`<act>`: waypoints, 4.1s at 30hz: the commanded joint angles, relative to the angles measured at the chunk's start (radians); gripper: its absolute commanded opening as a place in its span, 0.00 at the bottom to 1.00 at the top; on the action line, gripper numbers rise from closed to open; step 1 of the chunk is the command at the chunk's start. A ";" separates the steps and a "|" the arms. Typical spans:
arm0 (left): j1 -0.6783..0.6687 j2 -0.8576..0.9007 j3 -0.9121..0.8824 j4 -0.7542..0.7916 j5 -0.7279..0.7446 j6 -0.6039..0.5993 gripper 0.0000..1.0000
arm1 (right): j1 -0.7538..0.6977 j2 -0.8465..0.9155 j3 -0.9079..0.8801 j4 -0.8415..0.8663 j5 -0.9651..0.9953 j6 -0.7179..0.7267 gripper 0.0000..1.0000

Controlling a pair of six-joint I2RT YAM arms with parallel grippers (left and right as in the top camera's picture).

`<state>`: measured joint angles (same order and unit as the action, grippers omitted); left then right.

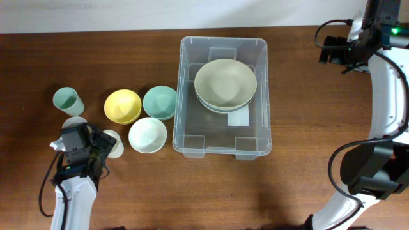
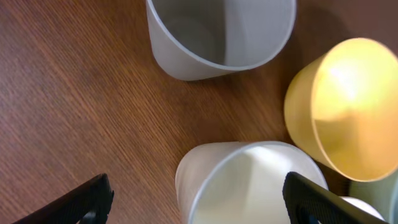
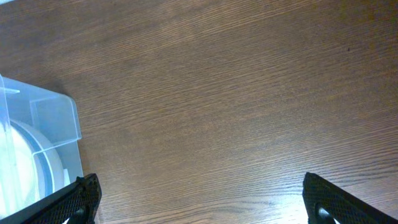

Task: Pack container
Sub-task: 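Lower the left gripper onto the white cup and grip its rim, then lift the white cup with the left gripper into the container's front right, then release the white cup and withdraw the left gripper to the left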

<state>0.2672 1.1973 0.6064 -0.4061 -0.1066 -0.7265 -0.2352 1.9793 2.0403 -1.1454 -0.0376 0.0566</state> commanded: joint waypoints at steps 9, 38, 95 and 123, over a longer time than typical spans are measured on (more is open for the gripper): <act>0.005 0.129 0.017 0.040 0.006 0.006 0.63 | -0.005 -0.010 0.009 0.000 0.008 0.011 0.99; 0.005 -0.098 0.160 -0.068 0.307 0.275 0.01 | -0.005 -0.010 0.009 0.000 0.008 0.011 0.99; -1.067 0.509 0.624 0.095 0.084 0.968 0.01 | -0.005 -0.010 0.009 0.000 0.008 0.011 0.99; -1.155 0.555 0.632 0.100 -0.056 1.017 0.29 | -0.005 -0.010 0.009 0.000 0.009 0.011 0.99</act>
<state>-0.8837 1.7508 1.2171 -0.3202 -0.1516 0.2810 -0.2352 1.9793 2.0403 -1.1454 -0.0376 0.0570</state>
